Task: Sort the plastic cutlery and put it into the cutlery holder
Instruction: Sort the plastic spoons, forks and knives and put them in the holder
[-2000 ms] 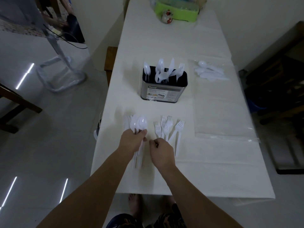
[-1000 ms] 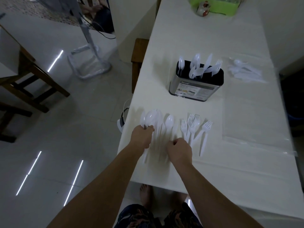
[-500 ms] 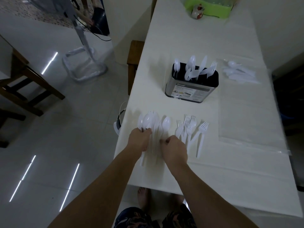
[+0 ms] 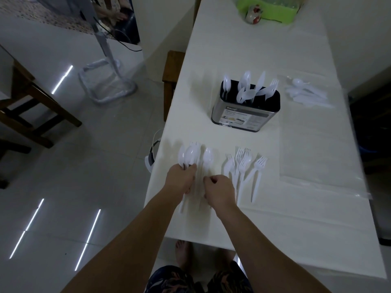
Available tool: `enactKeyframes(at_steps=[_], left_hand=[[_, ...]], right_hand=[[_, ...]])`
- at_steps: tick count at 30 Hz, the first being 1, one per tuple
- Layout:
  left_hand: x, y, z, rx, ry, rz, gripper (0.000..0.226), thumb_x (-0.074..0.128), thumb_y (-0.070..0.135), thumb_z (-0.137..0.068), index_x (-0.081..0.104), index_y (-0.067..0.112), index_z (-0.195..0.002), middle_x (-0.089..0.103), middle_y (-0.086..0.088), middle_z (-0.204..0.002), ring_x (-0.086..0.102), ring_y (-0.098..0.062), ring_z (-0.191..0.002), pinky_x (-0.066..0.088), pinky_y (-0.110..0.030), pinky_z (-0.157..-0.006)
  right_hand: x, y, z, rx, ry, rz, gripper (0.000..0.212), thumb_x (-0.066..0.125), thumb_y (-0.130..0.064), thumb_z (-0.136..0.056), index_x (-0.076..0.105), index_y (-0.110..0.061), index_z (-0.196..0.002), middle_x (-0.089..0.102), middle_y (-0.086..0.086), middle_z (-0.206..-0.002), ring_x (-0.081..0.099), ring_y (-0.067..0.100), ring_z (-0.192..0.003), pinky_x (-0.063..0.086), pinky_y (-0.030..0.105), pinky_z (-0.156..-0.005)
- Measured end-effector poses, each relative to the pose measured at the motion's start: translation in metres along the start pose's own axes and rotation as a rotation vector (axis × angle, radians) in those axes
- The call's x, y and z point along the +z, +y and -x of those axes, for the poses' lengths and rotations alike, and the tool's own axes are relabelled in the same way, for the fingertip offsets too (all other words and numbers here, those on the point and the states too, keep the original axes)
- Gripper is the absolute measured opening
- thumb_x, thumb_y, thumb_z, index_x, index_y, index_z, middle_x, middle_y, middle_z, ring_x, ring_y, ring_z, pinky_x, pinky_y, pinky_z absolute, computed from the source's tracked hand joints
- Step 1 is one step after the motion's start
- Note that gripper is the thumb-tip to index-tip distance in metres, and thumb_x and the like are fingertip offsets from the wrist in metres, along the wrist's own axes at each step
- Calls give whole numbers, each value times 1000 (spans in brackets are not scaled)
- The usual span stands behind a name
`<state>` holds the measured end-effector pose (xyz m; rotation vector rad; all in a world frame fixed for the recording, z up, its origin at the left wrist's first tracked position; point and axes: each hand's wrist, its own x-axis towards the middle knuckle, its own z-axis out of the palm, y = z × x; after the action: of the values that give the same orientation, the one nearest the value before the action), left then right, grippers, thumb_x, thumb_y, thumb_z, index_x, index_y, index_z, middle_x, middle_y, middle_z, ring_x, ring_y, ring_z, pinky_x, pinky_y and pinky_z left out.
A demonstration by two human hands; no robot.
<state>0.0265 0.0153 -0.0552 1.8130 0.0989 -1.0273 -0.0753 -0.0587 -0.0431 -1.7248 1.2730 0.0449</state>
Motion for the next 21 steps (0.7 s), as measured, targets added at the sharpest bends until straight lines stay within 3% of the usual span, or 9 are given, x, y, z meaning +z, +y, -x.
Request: enactKeyframes(at_steps=[6,10,16,21], left_hand=[[1,5,3,9,3,-28,25,60,24,-93,65,2,-82,59,-7,-65,50,-19,-54,42,-28,-51],[2,7,5,15,-3,-41,28,61,20,-90,67,-7,-88,63,-16,-75,48,-20,-53,42,-28,-51],[5,15,8,87,-45,-129,30,70,27,-86,58,6,-68,51,-9,-54,48,-18,-45,40,-26,-47],[5,19,8,58,-49,-56,24,66,25,-89,65,2,-81,57,-12,-63,53,-21,-53,45,-30,-54]], right_hand=[[-7,1,2,98,-59,-194,28,55,-21,-90,63,-2,-71,53,9,-57,48,14,-39,42,27,-46],[-11,-1,4,110,-68,-243,29,61,-24,-90,66,1,-76,55,5,-55,48,12,-40,41,25,-45],[-15,-10,9,42,-100,-284,19,67,-32,-89,70,-17,-78,62,-3,-60,53,11,-50,46,25,-49],[-15,-13,11,144,-129,-487,20,61,-29,-94,68,-12,-89,59,2,-66,49,14,-54,39,26,-47]])
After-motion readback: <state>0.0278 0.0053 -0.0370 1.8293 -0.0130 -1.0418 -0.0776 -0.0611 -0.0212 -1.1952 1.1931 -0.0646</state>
